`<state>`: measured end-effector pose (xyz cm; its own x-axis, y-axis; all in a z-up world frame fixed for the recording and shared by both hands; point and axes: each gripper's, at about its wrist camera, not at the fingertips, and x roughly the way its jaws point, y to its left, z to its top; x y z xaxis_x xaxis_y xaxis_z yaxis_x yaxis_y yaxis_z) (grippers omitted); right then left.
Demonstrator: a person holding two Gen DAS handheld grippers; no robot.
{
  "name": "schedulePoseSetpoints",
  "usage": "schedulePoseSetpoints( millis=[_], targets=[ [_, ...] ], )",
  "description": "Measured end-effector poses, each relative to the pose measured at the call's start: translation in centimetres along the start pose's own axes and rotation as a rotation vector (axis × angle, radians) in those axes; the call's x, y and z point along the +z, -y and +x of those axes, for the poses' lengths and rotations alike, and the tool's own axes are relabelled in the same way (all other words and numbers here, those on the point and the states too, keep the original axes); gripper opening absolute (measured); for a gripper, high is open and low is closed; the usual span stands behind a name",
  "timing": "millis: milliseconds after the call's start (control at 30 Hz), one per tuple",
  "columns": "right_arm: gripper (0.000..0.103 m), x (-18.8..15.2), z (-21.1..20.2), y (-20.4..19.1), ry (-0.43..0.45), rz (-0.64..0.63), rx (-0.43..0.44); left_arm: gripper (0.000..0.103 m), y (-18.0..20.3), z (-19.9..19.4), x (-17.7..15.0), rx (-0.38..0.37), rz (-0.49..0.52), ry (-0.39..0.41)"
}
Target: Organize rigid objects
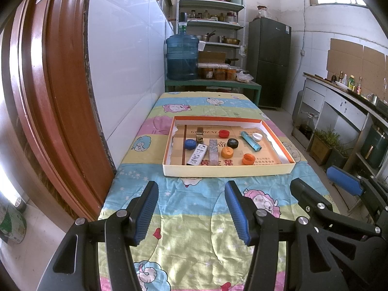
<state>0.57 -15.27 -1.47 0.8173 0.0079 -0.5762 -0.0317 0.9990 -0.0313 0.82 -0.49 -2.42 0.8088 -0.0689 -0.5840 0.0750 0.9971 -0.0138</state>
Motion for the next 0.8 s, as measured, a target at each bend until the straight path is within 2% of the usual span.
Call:
schedulePoseSetpoints(
  millis=[800],
  targets=[
    [0.067,-0.03,-0.03,-0.03,-0.002,0.001,0.0,0.057,0.27,-0.01,-0.38,0.008,-0.005,-0.003]
  ],
)
